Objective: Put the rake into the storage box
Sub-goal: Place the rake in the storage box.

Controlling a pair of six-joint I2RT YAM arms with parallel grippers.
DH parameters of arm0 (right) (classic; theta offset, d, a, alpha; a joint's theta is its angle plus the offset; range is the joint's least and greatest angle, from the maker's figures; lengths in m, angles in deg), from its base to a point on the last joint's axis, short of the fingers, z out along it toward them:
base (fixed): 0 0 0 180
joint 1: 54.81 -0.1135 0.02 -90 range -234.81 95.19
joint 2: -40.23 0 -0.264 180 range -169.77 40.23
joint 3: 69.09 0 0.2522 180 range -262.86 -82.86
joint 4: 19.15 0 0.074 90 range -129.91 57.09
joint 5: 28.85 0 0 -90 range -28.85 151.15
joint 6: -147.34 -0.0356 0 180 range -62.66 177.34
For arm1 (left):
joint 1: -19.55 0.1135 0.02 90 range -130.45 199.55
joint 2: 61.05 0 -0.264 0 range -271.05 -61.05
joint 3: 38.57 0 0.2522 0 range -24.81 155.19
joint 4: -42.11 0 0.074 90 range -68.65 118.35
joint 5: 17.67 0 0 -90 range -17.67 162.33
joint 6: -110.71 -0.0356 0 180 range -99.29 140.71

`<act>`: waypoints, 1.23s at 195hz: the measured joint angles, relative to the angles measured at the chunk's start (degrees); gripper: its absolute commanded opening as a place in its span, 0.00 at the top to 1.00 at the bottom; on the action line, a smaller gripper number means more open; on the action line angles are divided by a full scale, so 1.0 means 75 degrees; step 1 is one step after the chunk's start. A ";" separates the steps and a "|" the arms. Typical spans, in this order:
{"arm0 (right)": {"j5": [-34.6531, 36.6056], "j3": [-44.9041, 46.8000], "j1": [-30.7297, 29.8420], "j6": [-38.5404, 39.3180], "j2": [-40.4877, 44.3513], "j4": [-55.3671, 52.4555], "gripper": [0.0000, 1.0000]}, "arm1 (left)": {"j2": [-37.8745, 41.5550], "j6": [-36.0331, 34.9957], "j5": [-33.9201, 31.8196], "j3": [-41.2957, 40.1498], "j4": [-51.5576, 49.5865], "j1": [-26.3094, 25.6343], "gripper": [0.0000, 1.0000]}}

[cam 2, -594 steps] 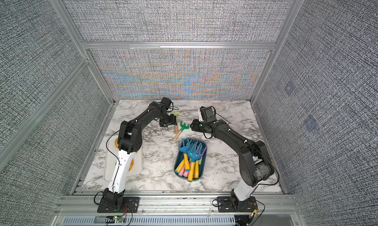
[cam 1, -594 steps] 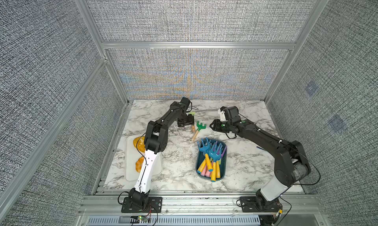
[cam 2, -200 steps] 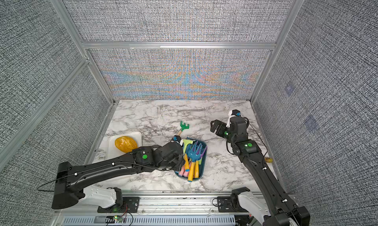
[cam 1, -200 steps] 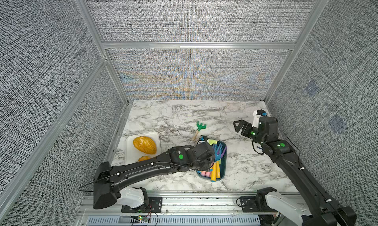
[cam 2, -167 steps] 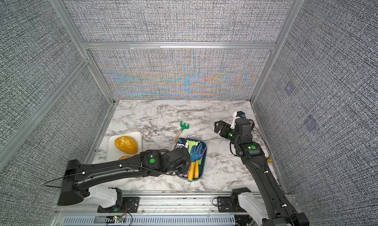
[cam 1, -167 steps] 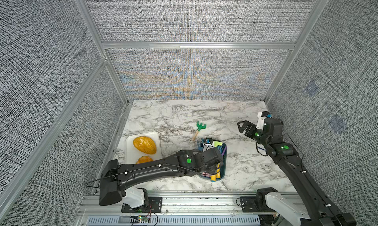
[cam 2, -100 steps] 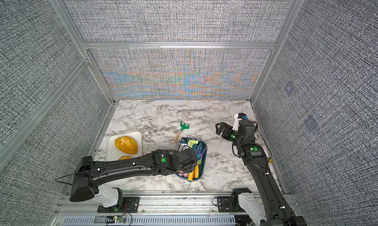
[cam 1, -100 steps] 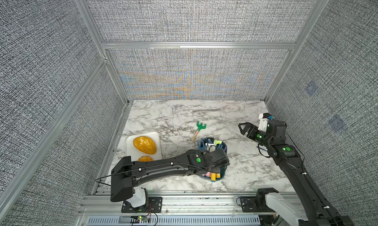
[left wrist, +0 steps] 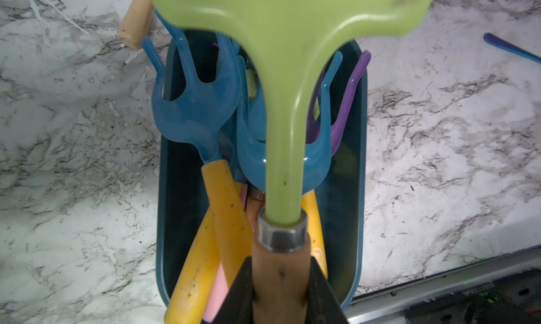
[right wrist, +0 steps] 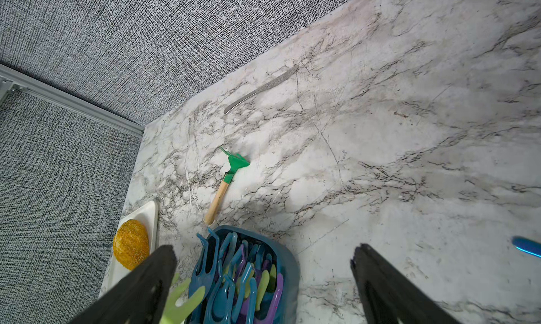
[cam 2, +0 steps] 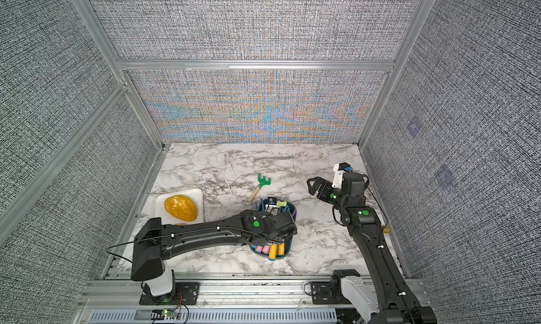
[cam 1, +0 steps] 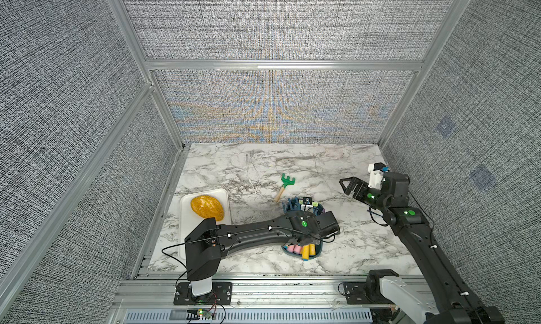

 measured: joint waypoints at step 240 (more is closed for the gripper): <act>-0.0513 0.0055 0.0006 0.0087 -0.0428 0.0303 0.01 | 0.0140 -0.0032 0.0294 0.0606 -0.0708 0.0172 0.35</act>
